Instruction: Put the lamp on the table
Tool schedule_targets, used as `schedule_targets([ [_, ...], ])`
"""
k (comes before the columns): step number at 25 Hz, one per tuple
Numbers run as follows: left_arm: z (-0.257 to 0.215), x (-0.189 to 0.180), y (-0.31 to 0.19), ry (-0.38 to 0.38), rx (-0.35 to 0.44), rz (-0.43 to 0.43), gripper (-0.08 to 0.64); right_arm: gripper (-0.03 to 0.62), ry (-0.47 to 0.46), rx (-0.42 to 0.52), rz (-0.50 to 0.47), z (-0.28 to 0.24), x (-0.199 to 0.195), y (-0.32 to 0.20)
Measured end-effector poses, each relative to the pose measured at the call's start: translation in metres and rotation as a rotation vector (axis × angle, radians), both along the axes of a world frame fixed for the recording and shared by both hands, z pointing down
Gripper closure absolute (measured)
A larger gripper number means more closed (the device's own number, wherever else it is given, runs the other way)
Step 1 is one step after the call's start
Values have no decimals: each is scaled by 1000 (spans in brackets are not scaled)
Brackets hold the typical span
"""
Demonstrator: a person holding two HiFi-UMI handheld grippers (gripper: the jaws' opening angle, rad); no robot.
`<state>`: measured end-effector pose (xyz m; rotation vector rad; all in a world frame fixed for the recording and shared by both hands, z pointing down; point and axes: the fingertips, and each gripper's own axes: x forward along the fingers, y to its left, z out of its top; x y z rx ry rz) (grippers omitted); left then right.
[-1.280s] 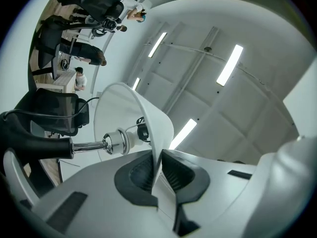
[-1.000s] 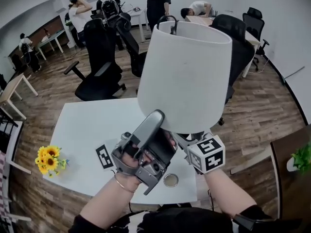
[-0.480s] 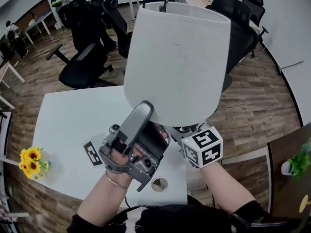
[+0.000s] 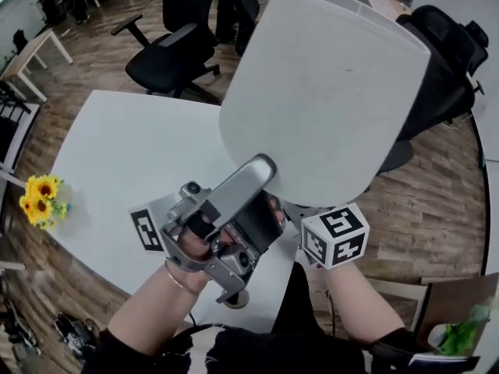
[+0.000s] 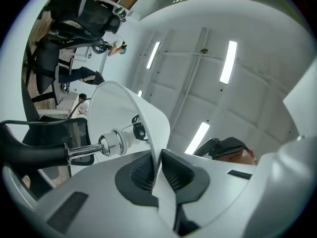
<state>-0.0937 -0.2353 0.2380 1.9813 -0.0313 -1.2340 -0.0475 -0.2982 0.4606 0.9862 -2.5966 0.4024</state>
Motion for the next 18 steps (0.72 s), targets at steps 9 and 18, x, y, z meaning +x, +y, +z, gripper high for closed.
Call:
schedule_targets([
  [9, 5, 17, -32, -31, -72, -233, 538, 289, -27, -37, -244, 10, -1, -23],
  [18, 22, 8, -57, -25, -161, -360, 538, 290, -30, -67, -322, 28, -14, -38],
])
